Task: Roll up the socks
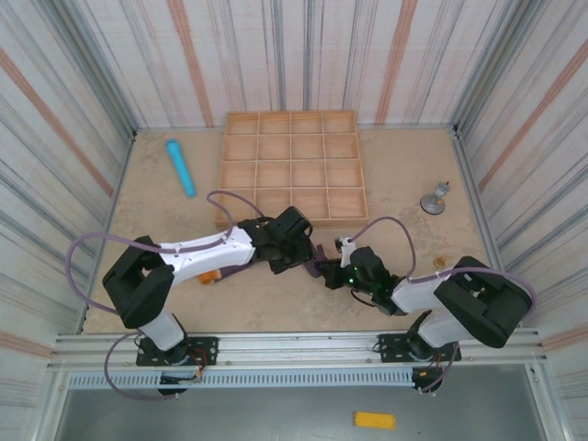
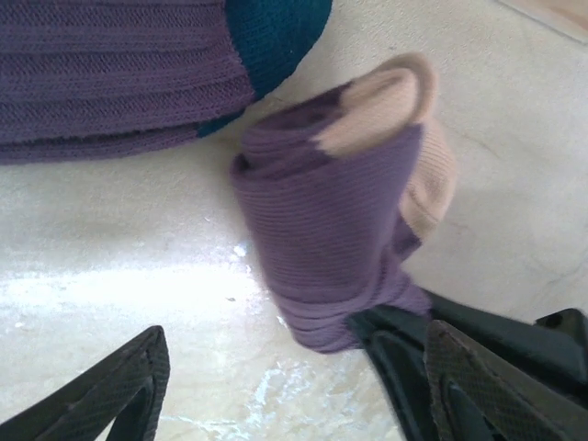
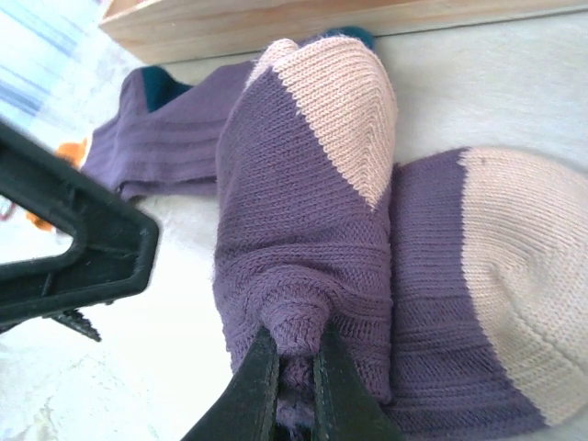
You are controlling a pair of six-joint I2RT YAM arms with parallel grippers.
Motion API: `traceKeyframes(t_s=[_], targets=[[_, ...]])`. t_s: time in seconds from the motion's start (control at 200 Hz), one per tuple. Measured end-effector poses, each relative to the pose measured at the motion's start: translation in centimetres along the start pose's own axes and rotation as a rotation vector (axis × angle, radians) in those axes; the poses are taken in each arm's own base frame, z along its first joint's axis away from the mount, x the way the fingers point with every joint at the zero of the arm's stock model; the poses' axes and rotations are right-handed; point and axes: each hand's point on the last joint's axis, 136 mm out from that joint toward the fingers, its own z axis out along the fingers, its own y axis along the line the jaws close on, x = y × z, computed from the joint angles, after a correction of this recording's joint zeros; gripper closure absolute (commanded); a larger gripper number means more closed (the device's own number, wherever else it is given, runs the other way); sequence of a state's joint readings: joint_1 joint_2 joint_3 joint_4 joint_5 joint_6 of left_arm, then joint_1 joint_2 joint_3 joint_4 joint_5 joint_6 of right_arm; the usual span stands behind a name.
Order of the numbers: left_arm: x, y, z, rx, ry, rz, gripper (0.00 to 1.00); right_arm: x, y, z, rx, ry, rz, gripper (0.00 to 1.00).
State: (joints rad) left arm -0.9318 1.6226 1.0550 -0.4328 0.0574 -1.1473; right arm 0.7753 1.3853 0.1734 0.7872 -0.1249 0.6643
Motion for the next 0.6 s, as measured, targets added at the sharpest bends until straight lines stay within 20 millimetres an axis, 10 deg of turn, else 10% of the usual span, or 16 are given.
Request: traceKeyframes(t_s=[0.601], targets=[[0.2, -1.4, 3.7, 0.080, -0.028, 0.081, 0.38, -0.1, -3.1, -1.2, -0.042, 0.067, 0.275, 1.00]])
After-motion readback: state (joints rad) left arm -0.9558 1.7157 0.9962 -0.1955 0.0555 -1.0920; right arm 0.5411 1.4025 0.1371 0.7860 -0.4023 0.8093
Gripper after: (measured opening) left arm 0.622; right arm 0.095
